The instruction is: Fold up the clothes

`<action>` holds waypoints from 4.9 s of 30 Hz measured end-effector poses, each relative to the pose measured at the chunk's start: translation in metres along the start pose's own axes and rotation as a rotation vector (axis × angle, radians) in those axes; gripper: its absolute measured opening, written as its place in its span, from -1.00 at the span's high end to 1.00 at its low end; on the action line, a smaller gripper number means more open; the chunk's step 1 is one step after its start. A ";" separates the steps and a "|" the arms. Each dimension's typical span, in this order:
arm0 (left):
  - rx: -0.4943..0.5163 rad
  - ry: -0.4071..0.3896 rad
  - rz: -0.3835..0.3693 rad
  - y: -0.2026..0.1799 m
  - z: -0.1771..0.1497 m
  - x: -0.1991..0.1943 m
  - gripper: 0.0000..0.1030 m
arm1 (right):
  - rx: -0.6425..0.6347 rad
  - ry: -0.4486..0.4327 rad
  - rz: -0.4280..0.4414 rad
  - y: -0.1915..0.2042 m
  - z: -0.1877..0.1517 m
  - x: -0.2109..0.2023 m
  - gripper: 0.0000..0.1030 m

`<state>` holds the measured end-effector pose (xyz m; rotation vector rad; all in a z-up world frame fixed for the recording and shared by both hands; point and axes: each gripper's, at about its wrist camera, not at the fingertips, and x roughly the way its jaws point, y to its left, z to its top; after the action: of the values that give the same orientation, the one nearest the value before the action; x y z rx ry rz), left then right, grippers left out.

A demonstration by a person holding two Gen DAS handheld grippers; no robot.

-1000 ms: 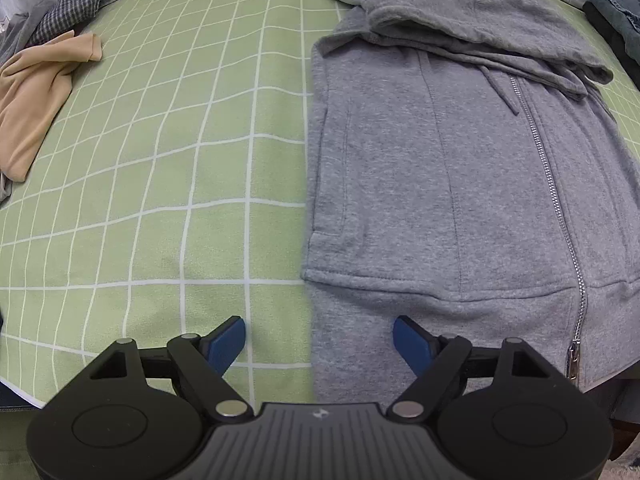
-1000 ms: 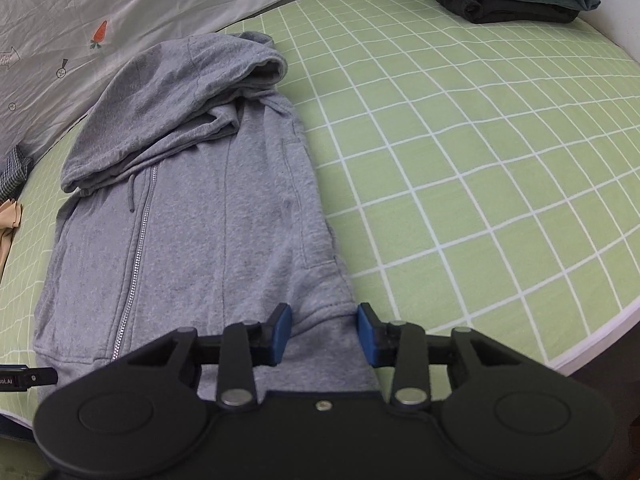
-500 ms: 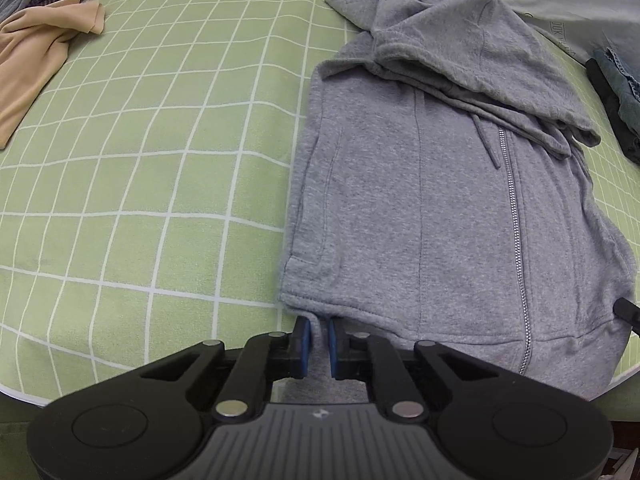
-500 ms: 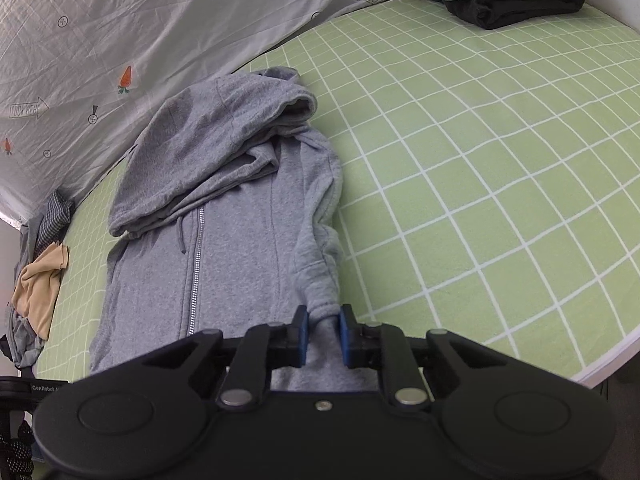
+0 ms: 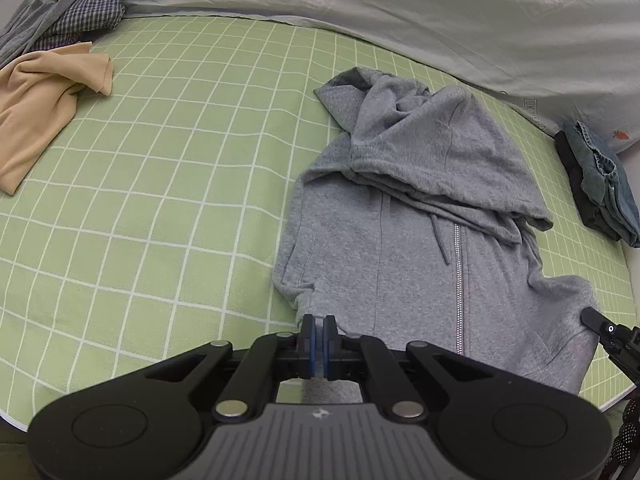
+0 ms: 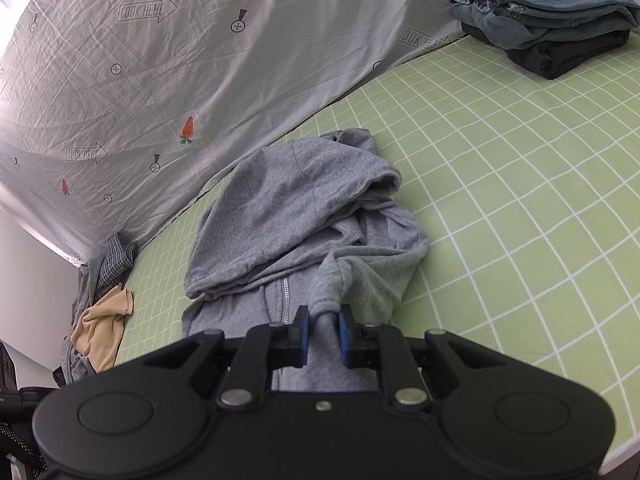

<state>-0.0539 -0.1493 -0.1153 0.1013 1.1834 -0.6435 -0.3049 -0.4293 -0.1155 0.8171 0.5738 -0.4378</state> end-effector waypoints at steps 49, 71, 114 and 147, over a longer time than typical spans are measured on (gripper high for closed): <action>-0.081 0.193 -0.037 0.026 -0.040 0.042 0.90 | 0.112 0.040 -0.050 -0.018 -0.006 0.004 0.70; -0.163 -0.062 -0.226 0.007 0.059 -0.012 0.95 | 0.248 -0.084 0.073 -0.023 0.052 0.015 0.71; 0.120 -0.039 0.065 -0.043 0.162 0.105 -0.76 | -0.185 -0.015 -0.356 0.000 0.142 0.158 -1.00; 0.014 0.145 -0.115 -0.046 0.179 0.181 -1.00 | 0.091 0.176 -0.057 -0.027 0.161 0.226 -1.00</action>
<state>0.1105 -0.3329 -0.1930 0.0933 1.3318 -0.7551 -0.0980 -0.6033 -0.1844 0.9336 0.7458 -0.4491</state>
